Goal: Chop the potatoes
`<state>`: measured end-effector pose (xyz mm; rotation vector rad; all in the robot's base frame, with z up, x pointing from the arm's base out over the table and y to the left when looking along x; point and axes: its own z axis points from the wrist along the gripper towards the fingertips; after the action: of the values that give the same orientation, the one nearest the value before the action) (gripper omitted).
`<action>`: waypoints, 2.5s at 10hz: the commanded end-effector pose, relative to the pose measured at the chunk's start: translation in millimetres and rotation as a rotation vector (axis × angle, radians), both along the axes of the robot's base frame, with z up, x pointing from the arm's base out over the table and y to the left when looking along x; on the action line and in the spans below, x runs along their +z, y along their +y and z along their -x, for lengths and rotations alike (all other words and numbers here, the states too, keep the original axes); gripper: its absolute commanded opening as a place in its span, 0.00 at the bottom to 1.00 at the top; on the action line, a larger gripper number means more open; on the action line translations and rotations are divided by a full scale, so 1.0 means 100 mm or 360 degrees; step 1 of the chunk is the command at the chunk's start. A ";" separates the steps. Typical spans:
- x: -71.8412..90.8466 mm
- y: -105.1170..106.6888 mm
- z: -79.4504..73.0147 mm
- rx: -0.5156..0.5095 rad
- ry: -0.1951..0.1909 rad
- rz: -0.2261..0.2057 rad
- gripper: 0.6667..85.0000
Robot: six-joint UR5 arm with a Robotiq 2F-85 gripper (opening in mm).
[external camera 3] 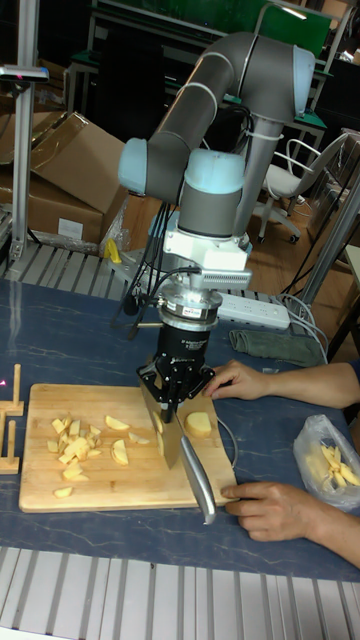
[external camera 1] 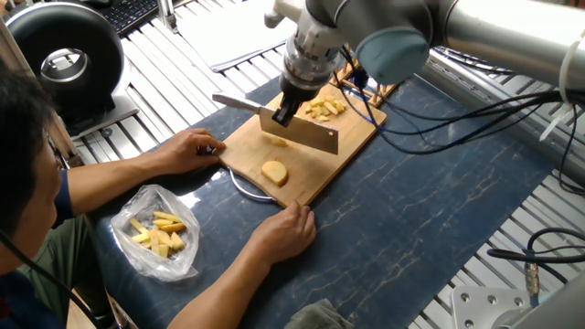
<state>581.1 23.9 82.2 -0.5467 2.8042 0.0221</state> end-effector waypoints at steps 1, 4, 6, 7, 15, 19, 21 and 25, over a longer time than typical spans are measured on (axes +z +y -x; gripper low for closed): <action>0.15 0.01 -0.07 -0.0017 0.0004 -0.0005 0.00; 0.16 0.15 -0.05 -0.0042 -0.0006 -0.0053 0.00; 0.12 0.18 -0.04 -0.0052 -0.0017 -0.0058 0.00; 0.10 0.17 -0.04 -0.0052 -0.0020 -0.0058 0.00; -0.01 0.16 -0.08 -0.0054 -0.0051 -0.0052 0.00; -0.03 0.15 -0.08 -0.0057 -0.0058 -0.0055 0.00; -0.04 0.15 -0.08 -0.0057 -0.0061 -0.0057 0.00; -0.06 0.16 -0.05 -0.0060 -0.0066 -0.0053 0.00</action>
<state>586.2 38.4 76.3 -0.4962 2.7727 0.0388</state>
